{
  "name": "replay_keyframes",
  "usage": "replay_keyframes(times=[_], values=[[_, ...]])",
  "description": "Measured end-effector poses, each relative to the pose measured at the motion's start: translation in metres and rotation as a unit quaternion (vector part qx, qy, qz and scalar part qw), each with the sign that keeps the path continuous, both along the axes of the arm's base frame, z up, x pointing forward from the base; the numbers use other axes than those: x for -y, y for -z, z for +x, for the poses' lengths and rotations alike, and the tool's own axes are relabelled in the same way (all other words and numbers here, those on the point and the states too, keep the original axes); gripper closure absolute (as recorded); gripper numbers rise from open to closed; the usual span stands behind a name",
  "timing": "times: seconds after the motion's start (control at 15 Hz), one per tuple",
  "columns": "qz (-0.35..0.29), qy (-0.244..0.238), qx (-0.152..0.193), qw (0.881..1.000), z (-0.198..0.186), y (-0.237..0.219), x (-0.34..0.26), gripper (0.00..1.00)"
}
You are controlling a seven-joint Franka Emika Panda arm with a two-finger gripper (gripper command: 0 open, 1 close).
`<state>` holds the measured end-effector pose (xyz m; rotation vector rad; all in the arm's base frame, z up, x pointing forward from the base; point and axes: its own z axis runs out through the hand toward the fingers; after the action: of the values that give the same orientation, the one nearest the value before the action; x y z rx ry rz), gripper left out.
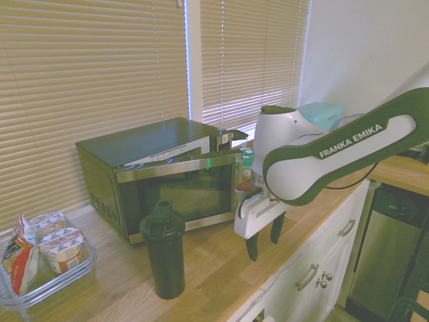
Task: Close the microwave
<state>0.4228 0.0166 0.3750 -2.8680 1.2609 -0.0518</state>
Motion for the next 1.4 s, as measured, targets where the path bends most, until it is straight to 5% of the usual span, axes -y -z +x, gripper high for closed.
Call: replay_keyframes(times=[0.67, 1.4], values=[[-0.006, -0.015, 0.025, 1.000, 0.023, -0.041, -0.026, 0.00], [0.007, -0.005, 0.041, 0.999, 0.113, -0.117, -0.027, 0.00]])
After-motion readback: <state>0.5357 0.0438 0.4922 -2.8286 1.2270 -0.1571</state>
